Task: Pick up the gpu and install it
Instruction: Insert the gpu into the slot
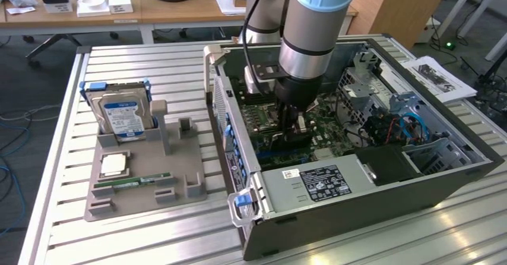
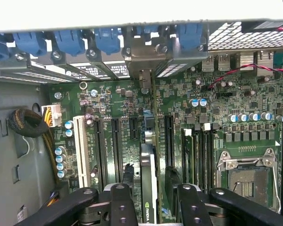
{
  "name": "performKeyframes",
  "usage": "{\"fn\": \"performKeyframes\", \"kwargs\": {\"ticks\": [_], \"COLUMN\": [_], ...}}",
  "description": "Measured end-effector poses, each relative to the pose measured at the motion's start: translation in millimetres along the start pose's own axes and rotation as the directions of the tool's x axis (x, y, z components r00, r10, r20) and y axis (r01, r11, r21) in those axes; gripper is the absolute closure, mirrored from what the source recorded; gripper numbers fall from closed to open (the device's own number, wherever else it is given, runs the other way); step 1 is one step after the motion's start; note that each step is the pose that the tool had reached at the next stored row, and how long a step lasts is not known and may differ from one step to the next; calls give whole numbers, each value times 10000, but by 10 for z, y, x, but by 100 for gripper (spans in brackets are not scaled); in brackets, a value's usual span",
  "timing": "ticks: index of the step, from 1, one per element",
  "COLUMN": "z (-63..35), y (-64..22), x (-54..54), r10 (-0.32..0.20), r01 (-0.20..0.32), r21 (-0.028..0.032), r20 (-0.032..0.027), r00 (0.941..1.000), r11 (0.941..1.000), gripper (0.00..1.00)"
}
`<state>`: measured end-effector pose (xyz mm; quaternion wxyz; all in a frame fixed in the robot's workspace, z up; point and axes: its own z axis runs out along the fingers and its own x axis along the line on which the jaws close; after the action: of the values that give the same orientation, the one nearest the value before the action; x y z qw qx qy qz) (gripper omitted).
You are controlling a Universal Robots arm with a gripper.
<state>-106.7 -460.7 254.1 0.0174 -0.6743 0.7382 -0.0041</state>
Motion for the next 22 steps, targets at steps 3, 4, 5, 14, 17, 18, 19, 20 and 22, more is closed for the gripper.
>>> {"fn": "performKeyframes", "kwargs": {"ticks": [3, 4, 5, 14, 17, 18, 19, 20, 22], "z": [-1, -1, -1, -1, -1, -1, -1, -1, 2], "y": [0, 0, 0, 0, 0, 0, 0, 0, 1], "x": [0, 0, 0, 0, 0, 0, 0, 0, 1], "r10": [-1, -1, -1, -1, -1, -1, -1, -1, -3], "r01": [1, 1, 1, 1, 1, 1, 1, 1, 3], "r21": [-1, -1, -1, -1, -1, -1, -1, -1, -1], "r20": [-2, -2, -3, -3, -3, -3, -3, -3, -7], "r00": [10000, 10000, 10000, 10000, 10000, 10000, 10000, 10000, 10000], "r11": [10000, 10000, 10000, 10000, 10000, 10000, 10000, 10000, 10000], "gripper": [60, 60, 60, 73, 73, 73, 73, 73, 73]}}
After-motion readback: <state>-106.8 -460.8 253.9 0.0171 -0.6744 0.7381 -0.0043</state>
